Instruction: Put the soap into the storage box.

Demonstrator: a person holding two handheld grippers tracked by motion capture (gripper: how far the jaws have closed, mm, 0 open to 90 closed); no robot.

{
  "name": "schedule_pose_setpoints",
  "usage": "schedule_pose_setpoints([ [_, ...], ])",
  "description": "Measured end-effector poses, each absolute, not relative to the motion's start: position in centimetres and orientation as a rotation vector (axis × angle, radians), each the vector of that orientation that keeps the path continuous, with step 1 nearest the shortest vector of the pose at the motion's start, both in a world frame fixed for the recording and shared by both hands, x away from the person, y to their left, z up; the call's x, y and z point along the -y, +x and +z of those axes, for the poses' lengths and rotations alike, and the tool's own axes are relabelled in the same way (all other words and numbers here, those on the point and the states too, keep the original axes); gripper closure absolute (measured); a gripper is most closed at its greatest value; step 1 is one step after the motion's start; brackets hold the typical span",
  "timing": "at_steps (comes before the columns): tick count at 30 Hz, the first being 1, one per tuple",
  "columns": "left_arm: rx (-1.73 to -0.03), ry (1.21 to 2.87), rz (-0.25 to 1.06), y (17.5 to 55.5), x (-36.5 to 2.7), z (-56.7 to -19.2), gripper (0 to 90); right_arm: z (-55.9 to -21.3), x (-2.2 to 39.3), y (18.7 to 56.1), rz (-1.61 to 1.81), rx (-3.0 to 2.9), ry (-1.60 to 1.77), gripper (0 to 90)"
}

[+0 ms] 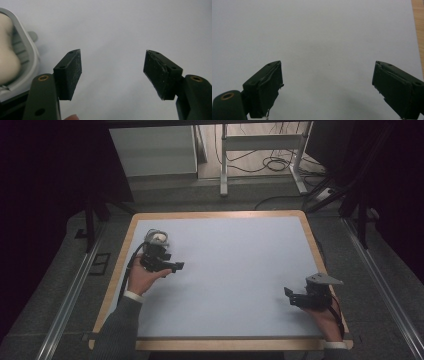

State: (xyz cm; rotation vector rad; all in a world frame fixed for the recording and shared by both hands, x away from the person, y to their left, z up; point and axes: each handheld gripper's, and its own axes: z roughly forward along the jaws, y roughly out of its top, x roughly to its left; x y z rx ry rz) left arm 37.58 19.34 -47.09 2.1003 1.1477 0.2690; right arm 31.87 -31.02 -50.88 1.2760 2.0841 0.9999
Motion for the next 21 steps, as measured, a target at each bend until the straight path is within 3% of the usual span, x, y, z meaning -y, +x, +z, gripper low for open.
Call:
schedule_pose_setpoints([
  [13,-1.116,2.080,0.265,32.1,-19.4,-50.2,28.9,-50.6,30.7,31.8,1.009,-2.082,1.259,9.4],
  [21,-1.114,2.087,0.268,31.0,-19.5,-51.1,28.6,-50.6,30.2,31.9,1.003,-2.092,1.249,9.4],
])
